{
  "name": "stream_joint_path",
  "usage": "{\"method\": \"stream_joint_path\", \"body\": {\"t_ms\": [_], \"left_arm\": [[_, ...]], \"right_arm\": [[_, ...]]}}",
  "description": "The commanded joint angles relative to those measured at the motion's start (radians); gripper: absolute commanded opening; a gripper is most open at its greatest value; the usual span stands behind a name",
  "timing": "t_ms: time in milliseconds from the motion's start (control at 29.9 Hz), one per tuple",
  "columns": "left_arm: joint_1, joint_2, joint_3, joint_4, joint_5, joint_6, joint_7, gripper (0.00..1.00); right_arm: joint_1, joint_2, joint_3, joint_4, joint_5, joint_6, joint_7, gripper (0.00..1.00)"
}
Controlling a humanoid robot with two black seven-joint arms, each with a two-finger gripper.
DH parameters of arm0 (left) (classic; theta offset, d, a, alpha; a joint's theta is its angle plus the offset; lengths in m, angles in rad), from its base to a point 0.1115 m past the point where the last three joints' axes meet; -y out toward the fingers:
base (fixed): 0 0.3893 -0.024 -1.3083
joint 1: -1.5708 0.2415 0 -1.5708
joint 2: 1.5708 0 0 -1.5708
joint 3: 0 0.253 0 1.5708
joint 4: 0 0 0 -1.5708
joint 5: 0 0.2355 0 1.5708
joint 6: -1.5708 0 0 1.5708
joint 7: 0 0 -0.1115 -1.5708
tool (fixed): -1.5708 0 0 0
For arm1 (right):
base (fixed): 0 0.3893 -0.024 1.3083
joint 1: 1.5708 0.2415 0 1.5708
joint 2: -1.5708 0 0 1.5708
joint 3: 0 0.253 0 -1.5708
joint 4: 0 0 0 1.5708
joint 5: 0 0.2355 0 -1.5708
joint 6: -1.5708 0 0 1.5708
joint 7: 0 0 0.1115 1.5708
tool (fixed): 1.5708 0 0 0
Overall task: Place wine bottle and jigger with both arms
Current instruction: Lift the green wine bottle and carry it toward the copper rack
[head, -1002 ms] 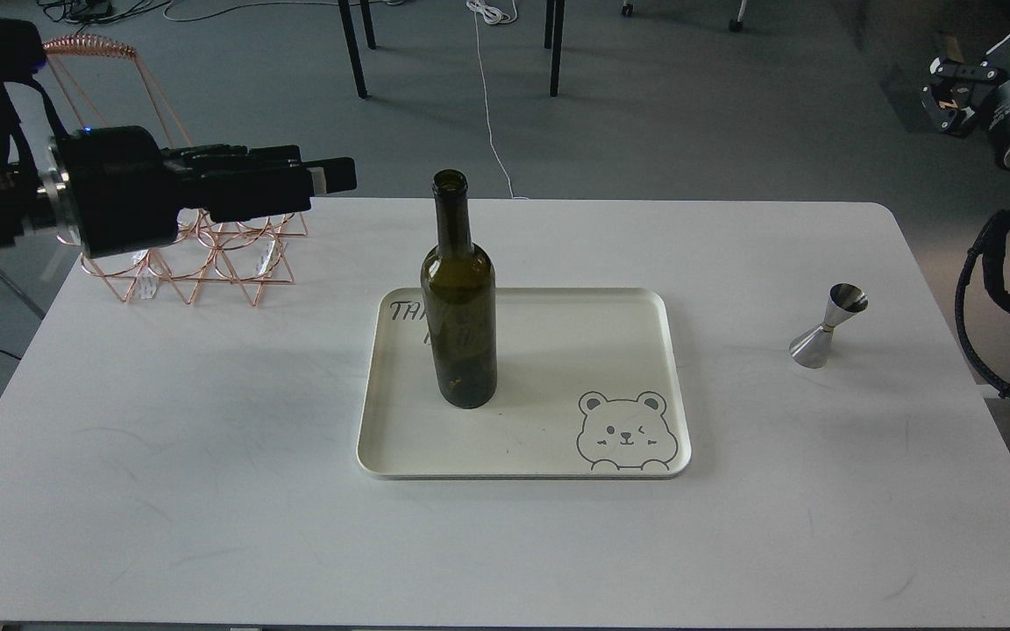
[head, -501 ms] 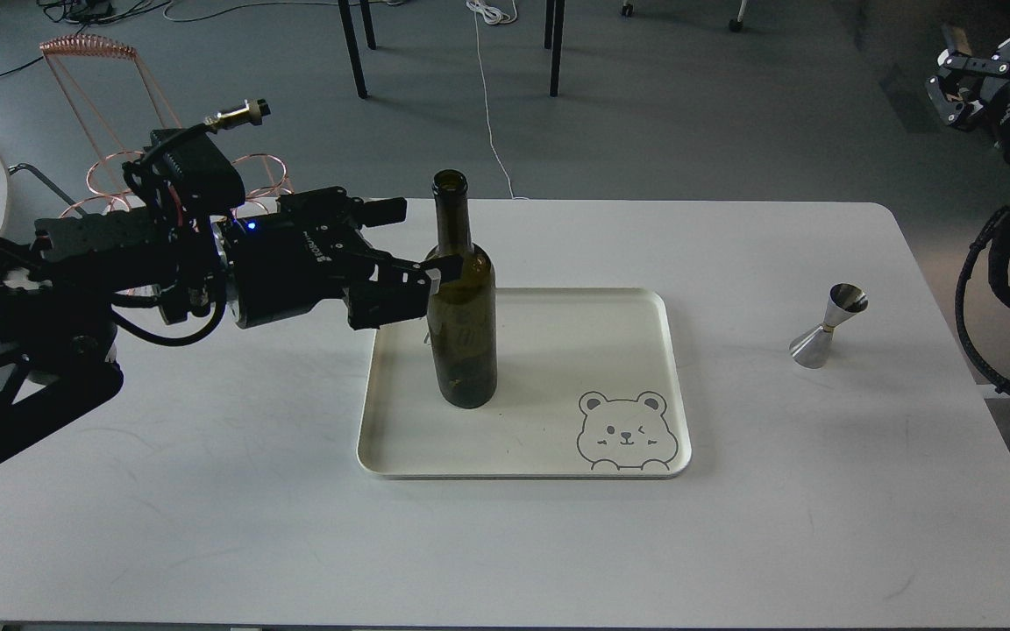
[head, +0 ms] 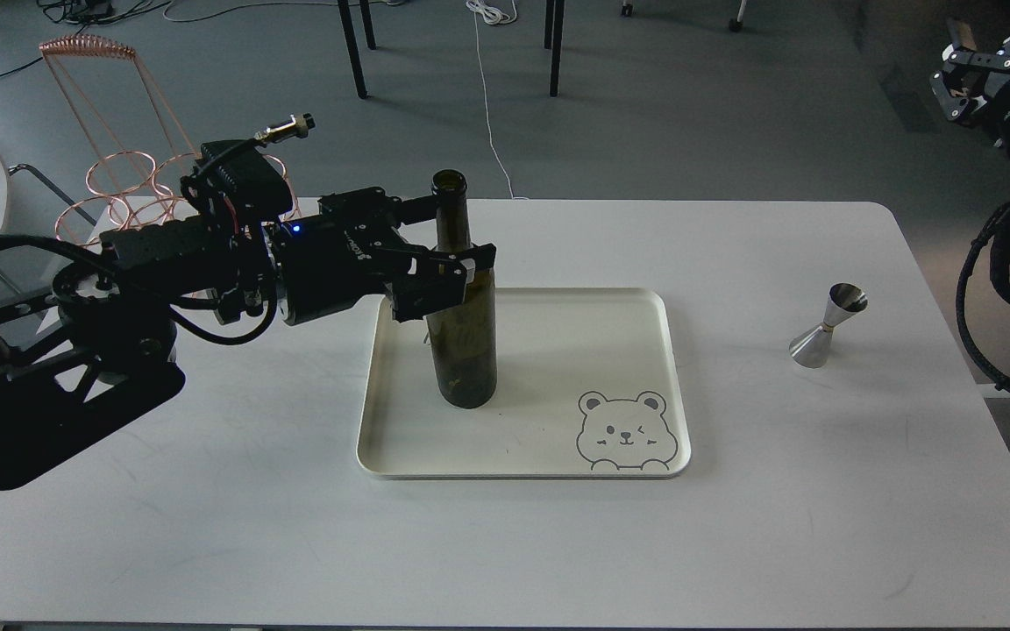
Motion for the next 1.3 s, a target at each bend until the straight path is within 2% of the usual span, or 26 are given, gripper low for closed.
{"method": "stream_joint_path", "body": {"t_ms": [0, 67, 167, 434, 668, 802, 969, 1136, 1269], "left_arm": [[0.0, -0.003, 0.0, 0.013, 0.011, 0.002, 0.0, 0.6], [0.0, -0.001, 0.001, 0.018, 0.011, 0.008, 0.0, 0.48], [0.0, -0.003, 0.001, 0.019, 0.011, 0.009, 0.0, 0.45], [-0.002, 0.031, 0.0, 0.019, 0.009, 0.008, -0.003, 0.16], [-0.018, 0.057, -0.034, 0.01, -0.002, 0.011, -0.003, 0.14], [-0.035, 0.118, -0.112, 0.011, -0.028, 0.008, -0.013, 0.14], [-0.077, 0.227, -0.111, 0.022, -0.086, 0.005, -0.017, 0.13], [-0.139, 0.262, -0.109, 0.146, -0.091, 0.003, -0.065, 0.13], [-0.201, 0.262, -0.104, 0.257, -0.092, -0.001, -0.075, 0.13]], "right_arm": [[0.0, 0.0, 0.001, -0.002, 0.0, 0.0, 0.0, 0.99], [0.0, 0.0, 0.001, -0.002, -0.002, 0.0, 0.0, 0.99], [0.0, 0.0, 0.001, -0.002, -0.002, 0.0, 0.0, 0.99], [0.0, 0.0, 0.0, -0.003, -0.002, -0.002, 0.0, 0.99], [0.002, -0.003, -0.002, -0.003, -0.002, -0.003, 0.0, 0.99], [0.002, -0.011, 0.0, -0.003, -0.002, -0.003, 0.0, 0.99], [0.002, -0.014, 0.001, -0.003, -0.003, -0.003, 0.0, 0.99], [0.002, -0.013, 0.004, -0.002, -0.002, -0.006, 0.0, 0.99], [0.003, -0.011, 0.004, 0.0, -0.002, -0.008, 0.0, 0.99]]}}
